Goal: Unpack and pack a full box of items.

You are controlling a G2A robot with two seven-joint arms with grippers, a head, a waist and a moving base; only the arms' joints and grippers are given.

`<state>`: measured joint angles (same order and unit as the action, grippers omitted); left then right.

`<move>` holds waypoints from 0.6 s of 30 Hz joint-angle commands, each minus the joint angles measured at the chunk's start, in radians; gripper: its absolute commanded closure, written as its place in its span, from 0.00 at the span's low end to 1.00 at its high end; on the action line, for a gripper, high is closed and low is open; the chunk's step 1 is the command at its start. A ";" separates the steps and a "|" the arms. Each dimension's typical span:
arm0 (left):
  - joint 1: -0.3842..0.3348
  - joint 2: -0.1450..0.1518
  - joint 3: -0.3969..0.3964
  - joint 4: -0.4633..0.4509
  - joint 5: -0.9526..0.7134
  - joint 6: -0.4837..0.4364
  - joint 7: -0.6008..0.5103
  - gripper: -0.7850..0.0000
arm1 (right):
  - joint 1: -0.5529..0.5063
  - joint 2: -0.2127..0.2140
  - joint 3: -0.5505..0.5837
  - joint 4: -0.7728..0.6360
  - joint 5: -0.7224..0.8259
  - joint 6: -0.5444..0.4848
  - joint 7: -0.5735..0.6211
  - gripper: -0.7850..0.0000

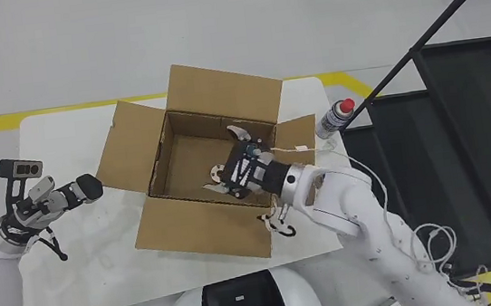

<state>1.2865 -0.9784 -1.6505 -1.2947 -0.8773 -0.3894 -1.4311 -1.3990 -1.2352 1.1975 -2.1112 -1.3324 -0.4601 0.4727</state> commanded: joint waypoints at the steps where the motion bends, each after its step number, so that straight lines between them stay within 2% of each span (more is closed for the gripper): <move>1: 0.000 0.000 0.000 0.000 0.000 0.000 0.000 0.00 | -0.072 0.012 0.078 -0.027 -0.004 -0.026 -0.024 0.00; 4: 0.000 0.000 0.000 0.000 0.000 0.000 0.000 0.00 | -0.172 0.026 0.186 -0.037 0.051 -0.077 -0.093 0.00; 6: 0.000 0.000 0.000 0.000 0.000 0.000 0.000 0.00 | -0.238 0.032 0.259 -0.035 0.100 -0.101 -0.179 0.00; 8: 0.000 0.000 0.000 0.000 0.000 0.000 0.000 0.00 | -0.290 0.042 0.324 -0.032 0.077 -0.169 -0.245 0.00; 13: 0.000 0.000 0.000 0.000 0.000 0.000 0.000 0.00 | -0.403 0.052 0.458 0.029 0.111 -0.234 -0.445 0.00; 18: 0.000 0.000 0.000 0.000 0.000 0.000 0.000 0.00 | -0.448 0.059 0.526 0.085 0.108 -0.255 -0.499 0.00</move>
<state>1.2865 -0.9784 -1.6505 -1.2947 -0.8773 -0.3894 -1.4311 -1.8479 -1.1779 1.7197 -2.0315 -1.2111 -0.7132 -0.0330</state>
